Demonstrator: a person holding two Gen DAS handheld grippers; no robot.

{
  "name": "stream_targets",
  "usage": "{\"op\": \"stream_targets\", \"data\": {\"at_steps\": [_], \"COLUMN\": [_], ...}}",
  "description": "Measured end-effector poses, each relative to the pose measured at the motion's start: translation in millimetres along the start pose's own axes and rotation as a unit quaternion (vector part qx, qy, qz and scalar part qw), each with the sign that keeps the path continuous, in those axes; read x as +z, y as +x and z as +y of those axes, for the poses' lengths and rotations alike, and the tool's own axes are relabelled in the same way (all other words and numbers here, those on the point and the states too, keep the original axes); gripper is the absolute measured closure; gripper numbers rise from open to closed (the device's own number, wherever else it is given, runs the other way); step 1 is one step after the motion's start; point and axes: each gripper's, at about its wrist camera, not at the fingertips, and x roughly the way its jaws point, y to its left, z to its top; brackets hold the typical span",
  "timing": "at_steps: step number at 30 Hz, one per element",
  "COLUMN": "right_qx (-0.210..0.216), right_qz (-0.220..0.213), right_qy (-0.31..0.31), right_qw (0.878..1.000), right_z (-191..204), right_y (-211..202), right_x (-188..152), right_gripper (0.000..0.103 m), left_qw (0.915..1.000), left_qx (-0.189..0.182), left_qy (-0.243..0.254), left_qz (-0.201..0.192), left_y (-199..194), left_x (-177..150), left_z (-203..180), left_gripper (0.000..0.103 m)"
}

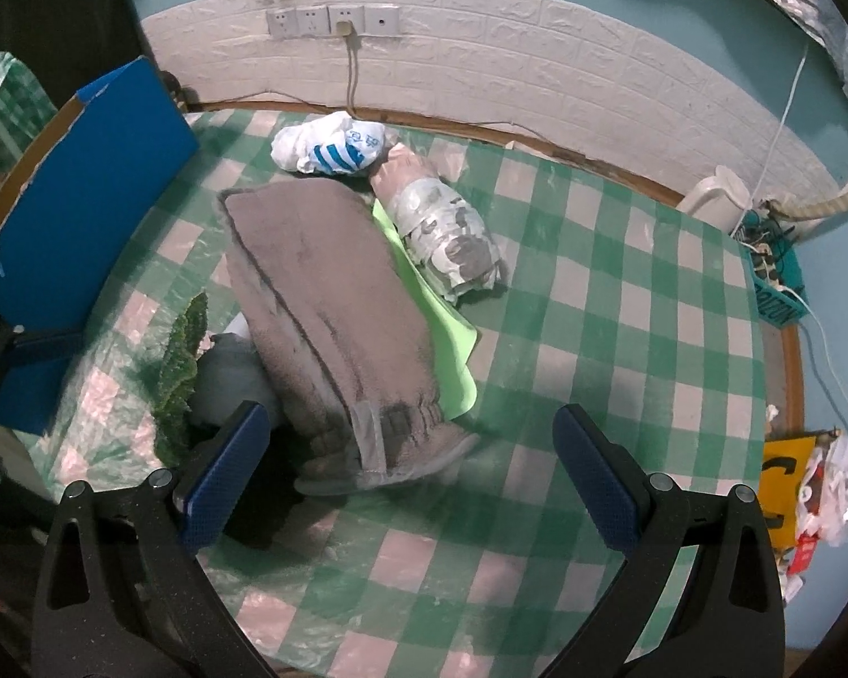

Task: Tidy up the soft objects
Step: 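Grasp the green knitted mitt with the left tool while the right tool grasps the grey towel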

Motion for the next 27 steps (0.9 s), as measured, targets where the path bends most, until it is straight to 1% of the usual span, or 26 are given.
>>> {"op": "stream_targets", "data": {"at_steps": [3,7,11,17,19,22,24,25,27], "right_qx": [0.0,0.001,0.002,-0.001,0.0,-0.007,-0.008,-0.007,-0.005], "right_qz": [0.002,0.003,0.007,0.024,0.029,0.038,0.044,0.045,0.047], "right_qy": [-0.005,-0.007,-0.015,-0.047,-0.057,-0.071,-0.076,-0.078,-0.082], "right_qw": [1.0,1.0,1.0,0.999,0.998,0.997,0.996,0.996,0.996], "right_z": [1.2,2.0,4.4,16.7,19.2,23.4,24.1,24.5,25.3], "right_y": [1.8,5.3,12.8,37.0,43.8,56.3,63.1,65.7,70.0], "right_x": [0.3,1.4,5.5,13.4,14.6,16.2,17.0,17.3,18.3], "right_gripper": [0.002,0.002,0.002,0.002,0.002,0.002,0.002,0.002,0.004], "left_qw": [0.9999,0.9993,0.9988,0.9962,0.9954,0.9943,0.9935,0.9929,0.9919], "left_qx": [-0.001,-0.017,-0.022,-0.055,-0.065,-0.082,-0.091,-0.097,-0.103], "left_qy": [-0.011,-0.031,-0.043,-0.065,-0.069,-0.066,-0.066,-0.067,-0.069], "left_qz": [0.006,0.014,0.013,0.019,0.017,0.013,0.017,0.02,0.024], "left_y": [9.3,17.9,20.6,26.5,27.1,28.8,31.6,33.7,36.8], "left_x": [4.6,7.8,9.6,8.6,7.8,7.3,7.6,7.6,7.8], "left_z": [4.1,14.3,23.9,37.9,40.5,41.3,41.2,40.8,41.6], "left_gripper": [0.001,0.001,0.001,0.002,0.003,0.015,0.026,0.029,0.038]}}
